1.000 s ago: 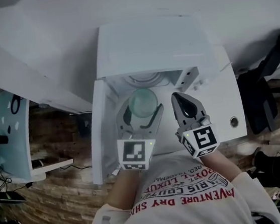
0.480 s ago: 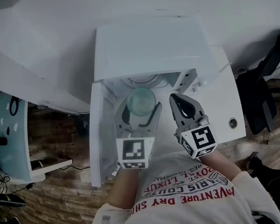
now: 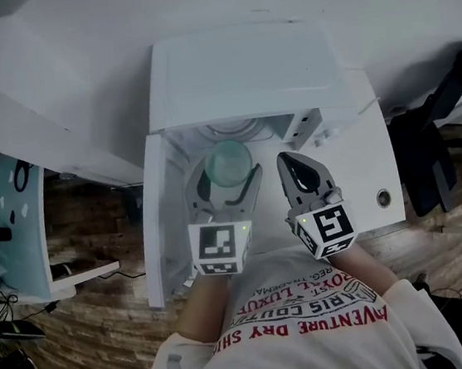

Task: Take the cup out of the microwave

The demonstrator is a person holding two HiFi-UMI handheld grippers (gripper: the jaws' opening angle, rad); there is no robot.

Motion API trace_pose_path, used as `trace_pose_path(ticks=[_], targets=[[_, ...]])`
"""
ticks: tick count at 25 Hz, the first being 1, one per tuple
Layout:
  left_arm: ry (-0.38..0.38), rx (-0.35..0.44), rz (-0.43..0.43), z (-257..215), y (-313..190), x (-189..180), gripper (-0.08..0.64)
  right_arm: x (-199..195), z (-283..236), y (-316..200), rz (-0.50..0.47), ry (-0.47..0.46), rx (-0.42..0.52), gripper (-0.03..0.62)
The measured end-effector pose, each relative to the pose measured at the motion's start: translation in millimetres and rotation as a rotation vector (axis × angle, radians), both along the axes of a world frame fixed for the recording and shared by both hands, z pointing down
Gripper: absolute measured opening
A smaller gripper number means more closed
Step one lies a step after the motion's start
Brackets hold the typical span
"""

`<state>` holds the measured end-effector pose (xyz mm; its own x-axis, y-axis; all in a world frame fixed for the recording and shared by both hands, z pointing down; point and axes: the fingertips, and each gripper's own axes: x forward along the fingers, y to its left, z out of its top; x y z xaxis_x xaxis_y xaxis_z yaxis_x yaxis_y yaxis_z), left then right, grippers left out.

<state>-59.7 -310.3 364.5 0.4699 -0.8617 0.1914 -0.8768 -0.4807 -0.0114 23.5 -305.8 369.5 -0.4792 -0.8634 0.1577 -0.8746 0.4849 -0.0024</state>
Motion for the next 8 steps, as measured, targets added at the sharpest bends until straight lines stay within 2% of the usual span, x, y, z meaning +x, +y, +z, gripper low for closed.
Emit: trace_pose_path(ticks=[8], targets=[[-0.003, -0.007, -0.008, 2.4, -3.4, -4.9, 0.360, -3.7, 2.4, -2.0, -0.006, 0.008, -0.007, 0.011]])
